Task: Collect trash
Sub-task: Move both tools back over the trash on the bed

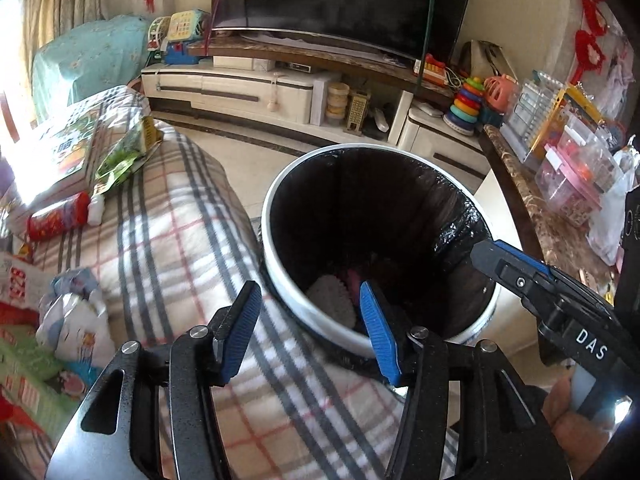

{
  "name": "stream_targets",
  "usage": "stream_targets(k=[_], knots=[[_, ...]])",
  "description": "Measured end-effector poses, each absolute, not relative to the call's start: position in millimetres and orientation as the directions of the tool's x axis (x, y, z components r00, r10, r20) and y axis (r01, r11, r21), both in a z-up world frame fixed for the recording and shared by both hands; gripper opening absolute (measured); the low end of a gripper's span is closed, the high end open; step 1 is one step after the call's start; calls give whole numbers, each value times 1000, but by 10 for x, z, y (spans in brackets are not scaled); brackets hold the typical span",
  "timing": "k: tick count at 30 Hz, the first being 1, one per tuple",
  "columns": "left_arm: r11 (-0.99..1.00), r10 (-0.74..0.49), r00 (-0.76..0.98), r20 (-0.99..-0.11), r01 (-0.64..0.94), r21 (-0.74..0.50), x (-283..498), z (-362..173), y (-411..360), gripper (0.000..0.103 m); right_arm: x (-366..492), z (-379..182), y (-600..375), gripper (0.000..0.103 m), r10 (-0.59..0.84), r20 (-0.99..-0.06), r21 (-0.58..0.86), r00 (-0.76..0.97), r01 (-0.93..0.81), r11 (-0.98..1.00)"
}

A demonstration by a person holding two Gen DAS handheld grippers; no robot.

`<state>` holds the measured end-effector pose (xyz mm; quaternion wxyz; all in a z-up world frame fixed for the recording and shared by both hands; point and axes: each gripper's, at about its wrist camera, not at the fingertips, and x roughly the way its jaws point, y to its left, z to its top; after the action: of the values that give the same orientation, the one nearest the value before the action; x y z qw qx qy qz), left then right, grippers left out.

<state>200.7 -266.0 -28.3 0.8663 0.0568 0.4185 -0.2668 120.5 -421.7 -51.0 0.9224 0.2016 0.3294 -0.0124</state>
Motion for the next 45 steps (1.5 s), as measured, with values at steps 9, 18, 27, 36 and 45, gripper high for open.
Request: stream_targets(k=[9, 18, 27, 36, 45], knots=[[883, -395, 557, -731, 451, -134, 1676, -252, -2173, 63, 1061, -407, -3945, 87, 154, -581, 378, 800, 97, 921], [925, -332, 616, -714, 361, -119, 1361, -323, -1456, 64, 990, -505, -3496, 92, 231, -598, 381, 768, 19, 924], [958, -274, 657, -702, 247, -143, 1176, -378, -803, 64, 987, -602, -2949, 92, 306, -622, 367, 721, -77, 927], [976, -218, 684, -696, 172, -137, 1078, -427, -412, 64, 1012, -641, -2410, 92, 366, -634, 327, 681, -193, 925], [992, -115, 685, -720, 48, -113, 1115, -510, 52, 64, 1130, -643, -2101, 89, 366, -641, 281, 675, -237, 930]])
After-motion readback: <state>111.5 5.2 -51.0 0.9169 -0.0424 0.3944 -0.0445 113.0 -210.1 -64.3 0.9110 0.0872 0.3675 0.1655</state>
